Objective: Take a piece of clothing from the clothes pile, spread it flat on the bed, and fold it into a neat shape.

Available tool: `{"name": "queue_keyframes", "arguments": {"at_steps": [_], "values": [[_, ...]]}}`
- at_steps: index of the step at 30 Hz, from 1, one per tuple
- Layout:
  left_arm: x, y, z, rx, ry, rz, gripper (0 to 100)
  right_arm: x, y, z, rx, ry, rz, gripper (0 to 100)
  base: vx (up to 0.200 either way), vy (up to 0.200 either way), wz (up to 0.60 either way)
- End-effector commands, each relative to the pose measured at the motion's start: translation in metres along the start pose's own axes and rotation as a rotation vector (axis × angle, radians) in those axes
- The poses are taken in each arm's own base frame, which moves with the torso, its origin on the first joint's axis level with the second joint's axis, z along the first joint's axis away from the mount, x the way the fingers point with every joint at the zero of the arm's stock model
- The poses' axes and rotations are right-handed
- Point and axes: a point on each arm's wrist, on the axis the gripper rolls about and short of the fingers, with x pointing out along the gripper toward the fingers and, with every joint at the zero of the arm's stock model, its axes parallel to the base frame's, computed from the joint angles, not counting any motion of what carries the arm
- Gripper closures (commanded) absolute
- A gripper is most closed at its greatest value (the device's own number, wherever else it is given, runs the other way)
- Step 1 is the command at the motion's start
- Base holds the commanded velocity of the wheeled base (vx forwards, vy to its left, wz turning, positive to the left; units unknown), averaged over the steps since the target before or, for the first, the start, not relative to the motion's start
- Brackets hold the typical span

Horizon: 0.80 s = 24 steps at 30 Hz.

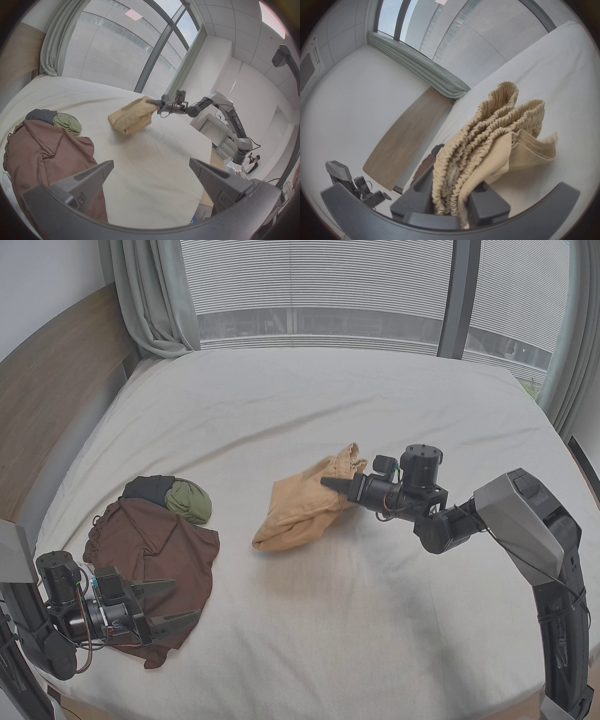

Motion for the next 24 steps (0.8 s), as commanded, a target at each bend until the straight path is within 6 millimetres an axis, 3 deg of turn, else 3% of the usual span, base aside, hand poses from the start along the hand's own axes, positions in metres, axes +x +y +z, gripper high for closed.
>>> {"name": "queue_keyframes", "arguments": {"at_steps": [1, 10, 18, 24], "values": [[0.0, 0.001, 0.0, -0.001, -0.001, 0.0, 0, -0.011, -0.043, -0.045, 0.042, 0.078, -0.085, 100, 0.0, 0.0, 0.0], [-0.001, 0.0, 0.0, -0.002, 0.0, -0.005, 0, -0.042, -0.06, -0.08, 0.075, 0.09, -0.127, 100, 0.0, 0.0, 0.0], [-0.001, 0.001, -0.001, -0.004, 0.001, -0.006, 0, -0.046, -0.069, -0.098, 0.093, 0.109, -0.152, 100, 0.0, 0.0, 0.0], [-0.001, 0.001, -0.001, -0.005, 0.002, -0.006, 0, -0.05, -0.075, -0.098, 0.097, 0.1, -0.162, 100, 0.0, 0.0, 0.0]]}}
